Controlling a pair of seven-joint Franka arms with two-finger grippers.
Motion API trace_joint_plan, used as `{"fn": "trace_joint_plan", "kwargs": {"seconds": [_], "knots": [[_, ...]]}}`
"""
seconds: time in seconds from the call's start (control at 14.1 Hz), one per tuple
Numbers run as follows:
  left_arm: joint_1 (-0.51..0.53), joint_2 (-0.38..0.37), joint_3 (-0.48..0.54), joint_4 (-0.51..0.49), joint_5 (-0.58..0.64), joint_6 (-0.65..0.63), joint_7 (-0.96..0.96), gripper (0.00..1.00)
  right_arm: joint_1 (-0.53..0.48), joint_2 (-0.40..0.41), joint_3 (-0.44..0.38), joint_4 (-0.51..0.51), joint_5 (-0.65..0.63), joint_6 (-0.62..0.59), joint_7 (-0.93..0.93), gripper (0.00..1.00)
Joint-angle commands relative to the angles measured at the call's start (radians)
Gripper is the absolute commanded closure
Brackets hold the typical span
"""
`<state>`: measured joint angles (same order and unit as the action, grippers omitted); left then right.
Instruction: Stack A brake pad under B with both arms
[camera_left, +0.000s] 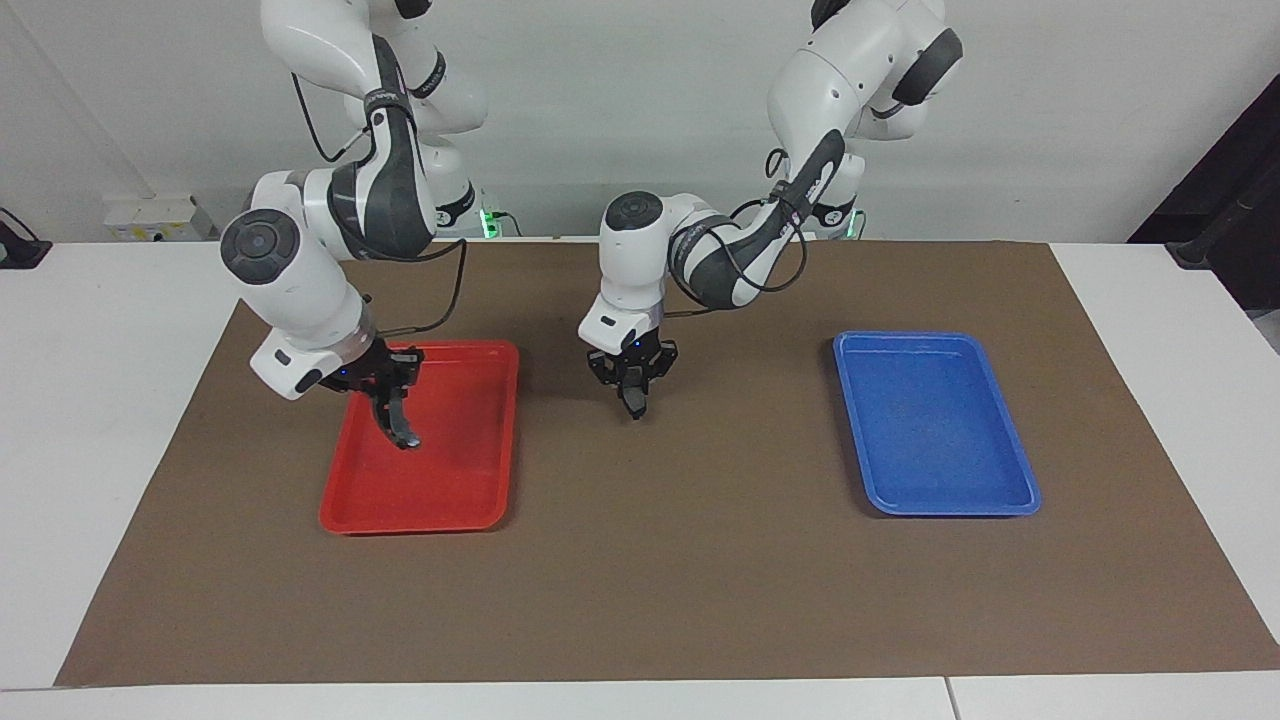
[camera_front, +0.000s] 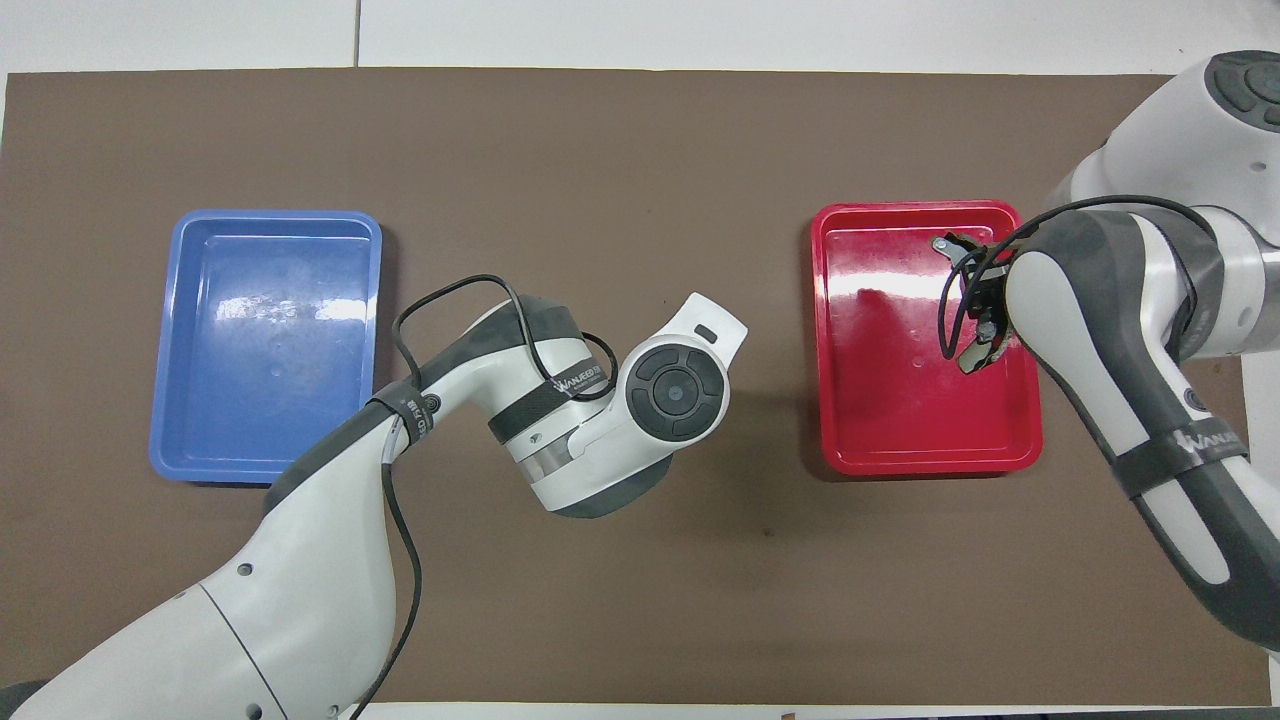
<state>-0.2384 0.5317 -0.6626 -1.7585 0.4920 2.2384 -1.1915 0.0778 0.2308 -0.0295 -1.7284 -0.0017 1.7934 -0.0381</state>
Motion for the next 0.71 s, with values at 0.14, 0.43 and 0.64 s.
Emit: {"fn": "trace_joint_plan", "kwargs": {"seconds": [0.14,0.43,0.64], "knots": [[-0.022,0.053,0.014,0.071,0.042,-0.008,-0.031,0.99,-0.009,-0.021,0.005,0.032,-0.012,-0.055,-0.037,1.0],[-0.025,0.114,0.017,0.105,0.092,-0.017,-0.069,0.99,-0.016,-0.037,0.002,0.03,-0.009,-0.071,-0.051,1.0],[-0.027,0.126,0.017,0.109,0.111,-0.017,-0.083,0.97,-0.021,-0.037,0.002,0.029,-0.004,-0.072,-0.051,1.0]]}}
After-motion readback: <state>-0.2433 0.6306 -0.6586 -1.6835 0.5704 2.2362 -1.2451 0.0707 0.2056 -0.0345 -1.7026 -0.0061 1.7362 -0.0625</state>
